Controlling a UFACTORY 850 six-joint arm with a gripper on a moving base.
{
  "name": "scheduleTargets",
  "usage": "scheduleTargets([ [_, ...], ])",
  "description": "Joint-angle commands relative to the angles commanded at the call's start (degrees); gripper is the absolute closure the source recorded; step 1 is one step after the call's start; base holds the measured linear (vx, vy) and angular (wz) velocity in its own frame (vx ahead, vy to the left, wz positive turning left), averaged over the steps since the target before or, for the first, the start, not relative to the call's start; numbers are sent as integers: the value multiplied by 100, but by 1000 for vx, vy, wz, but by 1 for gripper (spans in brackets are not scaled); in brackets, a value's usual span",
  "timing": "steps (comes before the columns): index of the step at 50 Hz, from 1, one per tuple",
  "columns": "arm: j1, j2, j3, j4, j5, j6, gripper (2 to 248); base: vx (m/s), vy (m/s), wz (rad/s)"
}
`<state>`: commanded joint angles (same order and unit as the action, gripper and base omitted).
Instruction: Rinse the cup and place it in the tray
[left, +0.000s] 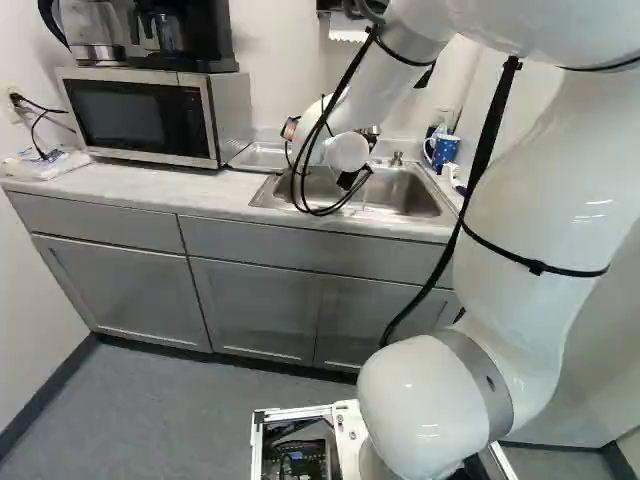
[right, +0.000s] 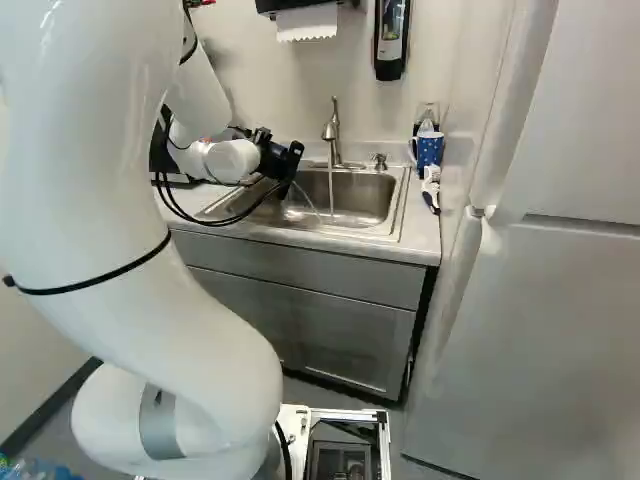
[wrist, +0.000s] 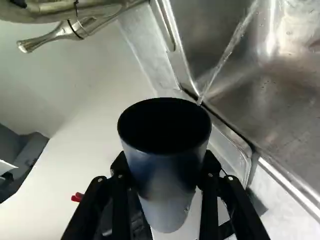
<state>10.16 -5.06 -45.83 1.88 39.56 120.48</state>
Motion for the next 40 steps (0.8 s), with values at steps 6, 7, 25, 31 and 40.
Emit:
scheduleTargets([
  [6, 0, 0, 0, 0, 0, 120, 126, 0, 0, 0],
  [7, 0, 0, 0, 0, 0, 120, 126, 0, 0, 0],
  [25, 0, 0, 0, 0, 0, 120, 126, 0, 0, 0],
  [31, 0, 0, 0, 0, 0, 120, 126, 0, 0, 0],
  [40, 0, 0, 0, 0, 0, 120, 126, 0, 0, 0],
])
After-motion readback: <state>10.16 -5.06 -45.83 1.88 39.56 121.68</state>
